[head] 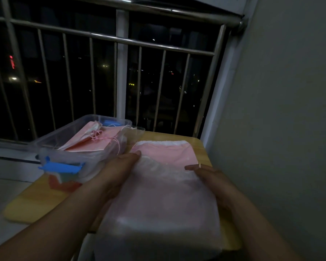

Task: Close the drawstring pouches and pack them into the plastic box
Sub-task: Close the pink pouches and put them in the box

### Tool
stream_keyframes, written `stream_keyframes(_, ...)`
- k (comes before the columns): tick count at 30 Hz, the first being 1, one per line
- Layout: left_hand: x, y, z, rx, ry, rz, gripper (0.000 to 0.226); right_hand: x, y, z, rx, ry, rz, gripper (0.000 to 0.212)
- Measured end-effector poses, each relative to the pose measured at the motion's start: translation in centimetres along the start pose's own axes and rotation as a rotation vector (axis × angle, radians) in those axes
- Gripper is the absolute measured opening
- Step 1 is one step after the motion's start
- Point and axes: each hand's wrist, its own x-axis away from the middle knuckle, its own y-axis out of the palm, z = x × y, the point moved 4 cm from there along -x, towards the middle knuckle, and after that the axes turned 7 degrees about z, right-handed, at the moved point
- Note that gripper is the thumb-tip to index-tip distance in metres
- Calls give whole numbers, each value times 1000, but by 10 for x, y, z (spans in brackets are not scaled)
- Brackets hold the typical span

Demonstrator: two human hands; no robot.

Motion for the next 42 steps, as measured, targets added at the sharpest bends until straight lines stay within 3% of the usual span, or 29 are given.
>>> stream_keyframes(3,16,-6,7,-56,46,18,23,17,5,-1,14,-15,-58,31)
stream_keyframes(8,43,-21,5,106,-15,-45,21,50,5,-5,-92,12,-94,40)
stream_keyframes(16,98,-62,-7,505,-253,-58,22,104,12,-5,-696,286,-132,42)
stream_keyframes(23,104,-87,19,675,-163,73,34,111,19,-21,-1031,281,-7,45)
stream_keyframes(27,99,-102,26,600,-122,151,32,110,22,-27,-1178,309,25,51)
stream_keyframes(30,106,-107,32,363,-30,209,31,109,21,-25,-1040,318,38,61)
stream_keyframes(33,119,-110,39,151,77,247,26,109,11,-22,-830,268,111,51)
stream_keyframes(37,112,-125,35,-454,258,316,10,104,-9,-18,-526,112,244,38)
stream_keyframes(40,111,-123,33,-509,361,305,33,102,-14,-16,-349,25,301,34)
stream_keyframes(42,107,-119,35,-509,382,280,34,102,-12,-25,-273,-45,302,32)
